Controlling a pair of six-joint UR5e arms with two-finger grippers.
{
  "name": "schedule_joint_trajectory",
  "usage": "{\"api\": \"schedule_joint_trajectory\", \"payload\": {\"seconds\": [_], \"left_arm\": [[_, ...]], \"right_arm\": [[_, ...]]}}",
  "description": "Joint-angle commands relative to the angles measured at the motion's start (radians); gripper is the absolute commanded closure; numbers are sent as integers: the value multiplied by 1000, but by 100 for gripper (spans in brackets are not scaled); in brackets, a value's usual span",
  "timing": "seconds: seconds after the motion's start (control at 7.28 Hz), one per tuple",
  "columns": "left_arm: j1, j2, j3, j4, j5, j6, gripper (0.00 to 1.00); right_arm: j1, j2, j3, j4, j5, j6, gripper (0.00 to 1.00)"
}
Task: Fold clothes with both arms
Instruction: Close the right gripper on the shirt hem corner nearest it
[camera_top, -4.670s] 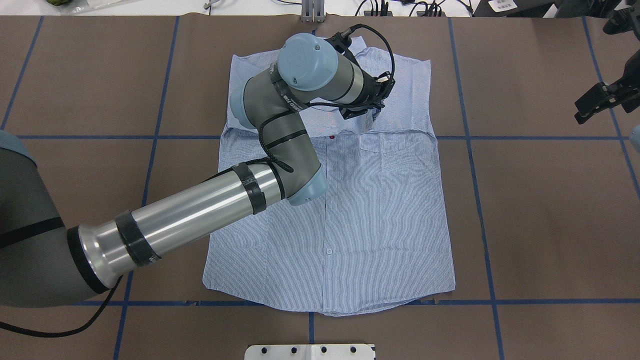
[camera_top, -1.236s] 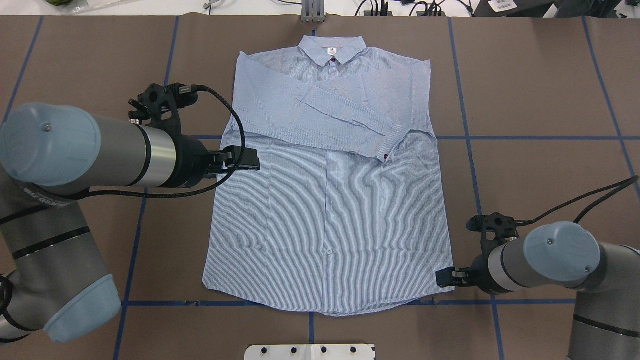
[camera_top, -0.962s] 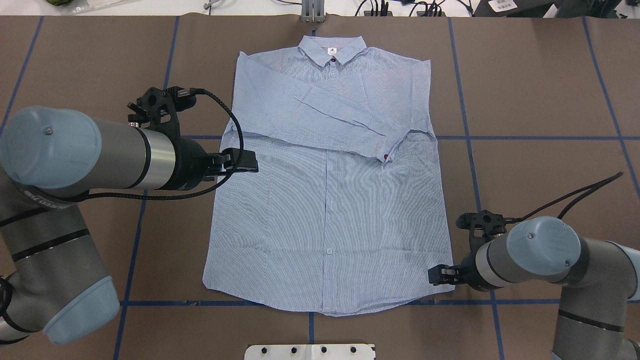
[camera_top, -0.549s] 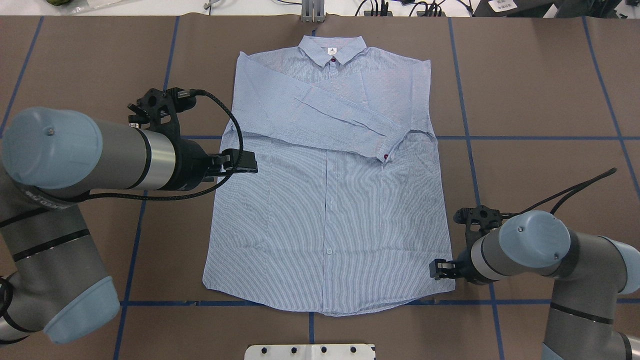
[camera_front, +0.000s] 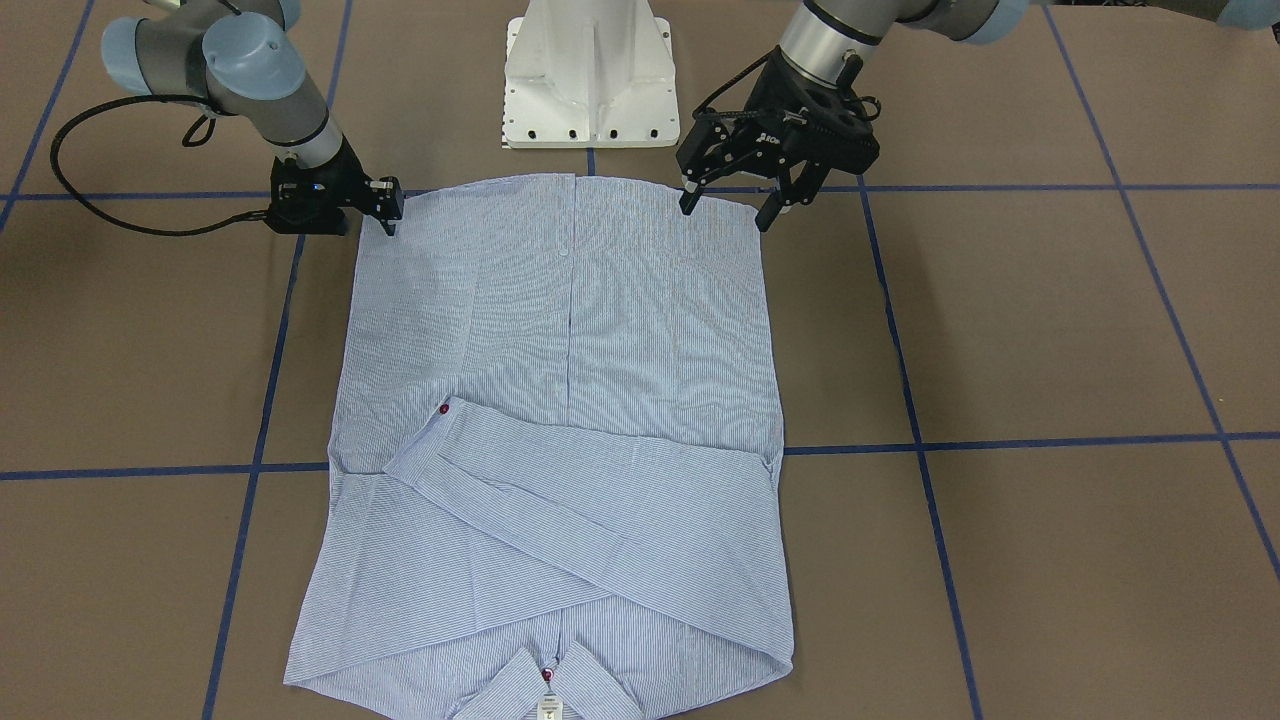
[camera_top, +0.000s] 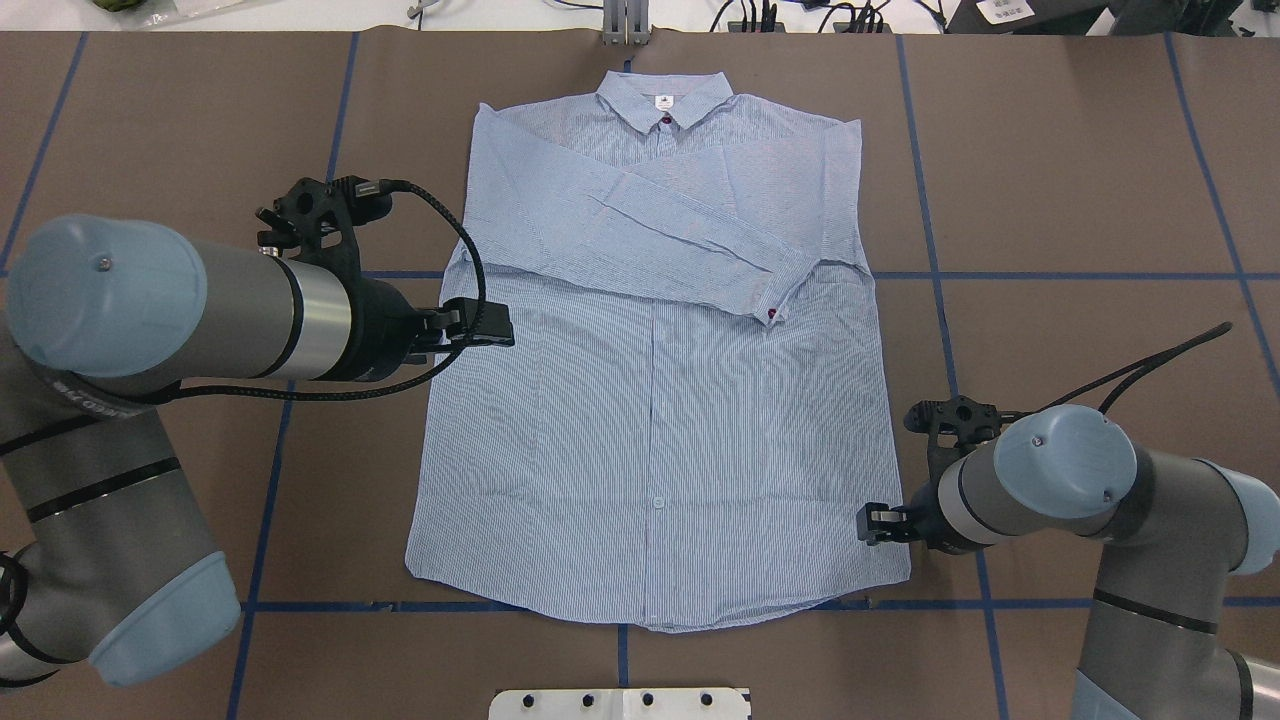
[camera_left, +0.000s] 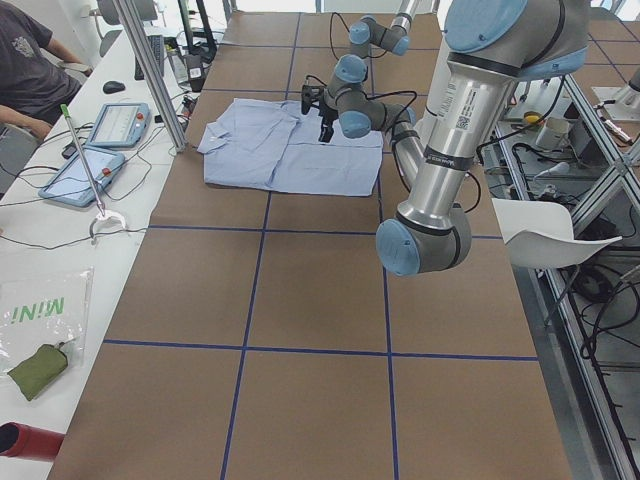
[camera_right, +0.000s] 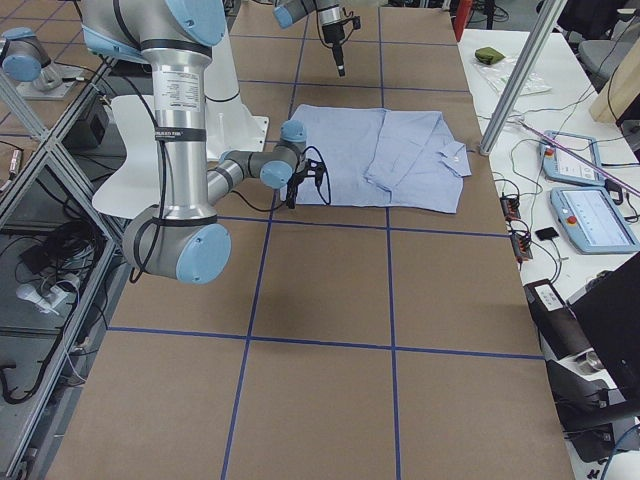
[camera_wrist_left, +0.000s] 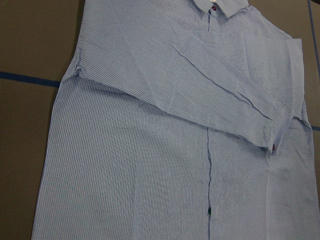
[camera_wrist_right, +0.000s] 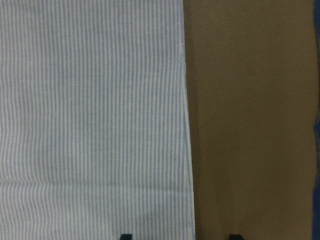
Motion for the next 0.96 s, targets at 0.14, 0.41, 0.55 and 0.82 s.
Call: {"api": "schedule_joint_trajectory", "payload": {"seconds": [0.14, 0.41, 0.55, 0.82], "left_arm": [[1, 0, 2, 0, 0, 0, 0], [2, 0, 3, 0, 0, 0, 0], [2, -1, 3, 0, -2, 0, 0], [2, -3, 2, 0, -2, 0, 0]], "right_arm": [[1, 1, 2, -1, 8, 2, 33], [-8, 1, -4, -1, 8, 2, 33], [-7, 1, -1, -2, 9, 2, 34], [-7, 0, -1, -2, 9, 3, 53]]}}
